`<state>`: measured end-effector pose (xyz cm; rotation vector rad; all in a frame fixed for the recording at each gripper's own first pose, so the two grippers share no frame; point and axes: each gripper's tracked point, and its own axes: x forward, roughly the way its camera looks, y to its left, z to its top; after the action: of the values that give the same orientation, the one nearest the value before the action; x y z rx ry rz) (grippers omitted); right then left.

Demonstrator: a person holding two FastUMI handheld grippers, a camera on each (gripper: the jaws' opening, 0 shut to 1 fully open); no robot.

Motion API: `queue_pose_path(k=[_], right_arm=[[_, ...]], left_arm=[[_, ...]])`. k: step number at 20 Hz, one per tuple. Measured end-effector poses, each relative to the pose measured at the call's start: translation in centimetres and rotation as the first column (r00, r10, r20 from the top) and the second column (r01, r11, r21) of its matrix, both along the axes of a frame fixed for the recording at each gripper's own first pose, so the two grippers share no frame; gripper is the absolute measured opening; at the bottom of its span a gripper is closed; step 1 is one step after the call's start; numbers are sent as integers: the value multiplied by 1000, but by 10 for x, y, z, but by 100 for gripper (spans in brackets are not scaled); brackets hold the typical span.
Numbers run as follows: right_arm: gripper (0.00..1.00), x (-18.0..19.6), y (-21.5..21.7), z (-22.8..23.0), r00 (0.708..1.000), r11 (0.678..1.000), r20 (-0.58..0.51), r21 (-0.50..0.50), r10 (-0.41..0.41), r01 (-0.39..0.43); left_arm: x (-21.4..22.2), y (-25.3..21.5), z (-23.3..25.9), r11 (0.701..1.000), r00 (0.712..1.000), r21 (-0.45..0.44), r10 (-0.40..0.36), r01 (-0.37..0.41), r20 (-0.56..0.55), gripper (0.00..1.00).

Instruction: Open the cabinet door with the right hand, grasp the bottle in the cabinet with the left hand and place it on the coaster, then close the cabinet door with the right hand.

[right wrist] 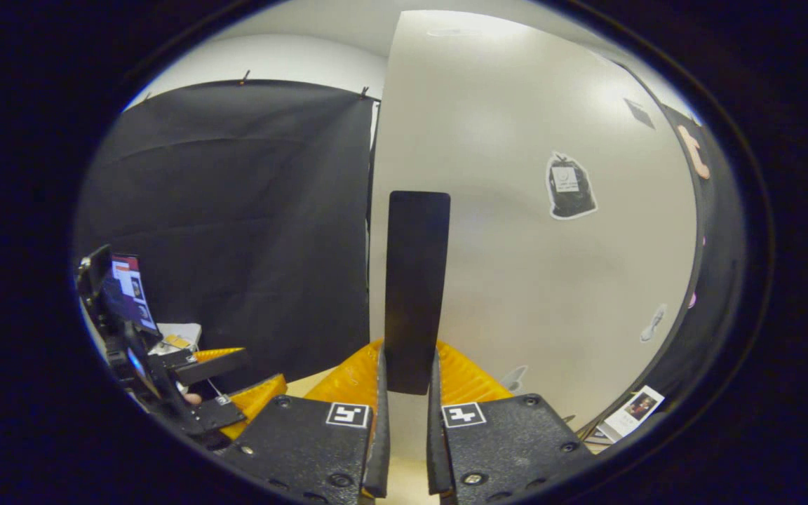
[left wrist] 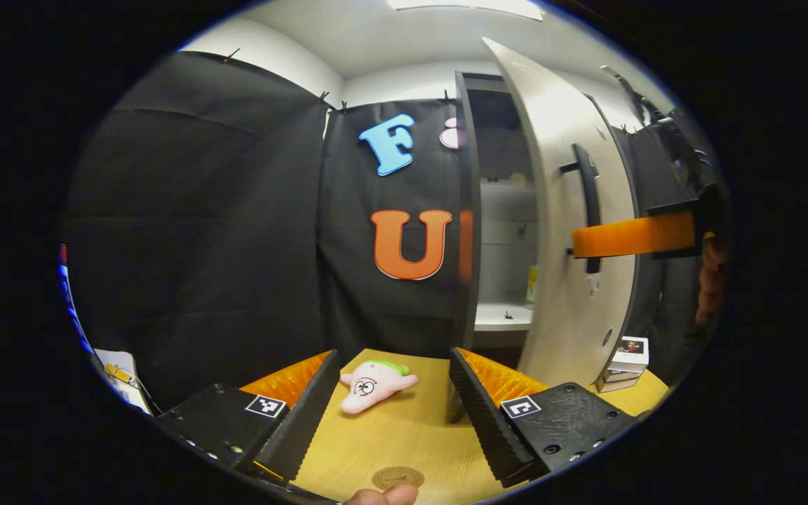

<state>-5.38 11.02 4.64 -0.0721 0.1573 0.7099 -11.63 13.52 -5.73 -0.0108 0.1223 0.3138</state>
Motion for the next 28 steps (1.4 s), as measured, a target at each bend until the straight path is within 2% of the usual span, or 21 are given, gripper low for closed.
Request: queue_pose_path(k=[3,8,13,17,20,21,24,25,26,27,28], right_arm=[[25,-29,-40,-1,999,1000,-29,13,-17,17],[25,-59,-98,-7,996,995,-35,52,-80,82],[24,-87,-160,-10,984,981,-54,88,-169,173],[18,-105,-193,-9,968,961,-66,118,-242,249],[16,-105,-235,-7,940,933,-39,117,-338,341],[22,-102,-245,-5,931,924,-22,113,-365,365],[24,-101,-279,-9,894,888,-5,106,-449,447],[36,-100,-288,-11,883,877,-9,116,-469,467],[37,-99,-297,-9,866,858,-11,126,-500,497],[45,-96,-308,-9,844,836,-10,139,-536,532],[58,-93,-315,-8,830,820,-9,154,-557,552]], left_arm=[[-5,-13,21,1000,1000,-2,14,-14,8,95],[-6,-62,40,996,997,60,-74,74,-2,95],[10,-113,50,985,988,84,-153,153,-6,95],[49,-160,51,967,971,83,-240,239,-3,95],[91,-192,55,950,953,88,-303,301,13,95],[109,-201,56,946,949,87,-315,312,19,96],[165,-216,60,946,946,71,-320,317,44,96],[185,-221,59,945,944,67,-325,321,55,96],[204,-224,58,942,942,65,-332,329,52,96],[222,-224,55,942,942,68,-332,329,43,96],[238,-224,51,943,944,72,-327,323,37,96]])
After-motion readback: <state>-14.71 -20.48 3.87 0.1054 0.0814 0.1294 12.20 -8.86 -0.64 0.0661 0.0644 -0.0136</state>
